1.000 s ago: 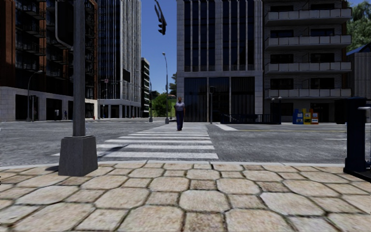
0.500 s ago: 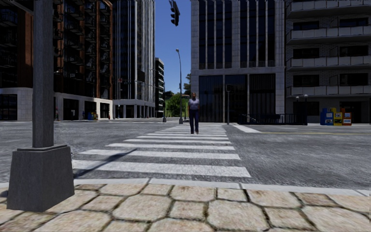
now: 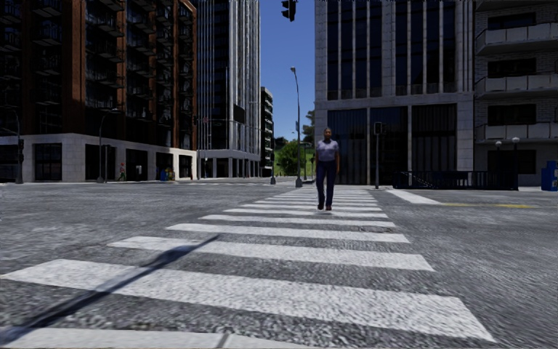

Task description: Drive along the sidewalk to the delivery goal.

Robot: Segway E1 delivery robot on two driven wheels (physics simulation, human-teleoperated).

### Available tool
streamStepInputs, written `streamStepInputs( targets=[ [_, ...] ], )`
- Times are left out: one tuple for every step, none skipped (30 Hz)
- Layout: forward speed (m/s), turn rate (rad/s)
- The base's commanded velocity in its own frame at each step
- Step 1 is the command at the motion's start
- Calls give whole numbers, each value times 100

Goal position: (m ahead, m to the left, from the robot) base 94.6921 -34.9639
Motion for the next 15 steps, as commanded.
streamStepInputs(
  targets=[
    [200, 38],
    [200, 38],
    [200, 38],
    [200, 38],
    [200, 38],
    [200, 38],
    [200, 38],
    [196, 38],
    [187, 38],
    [177, 38],
    [173, 38],
    [173, 38],
    [172, 38],
    [171, 38],
    [171, 38]
  ],
)
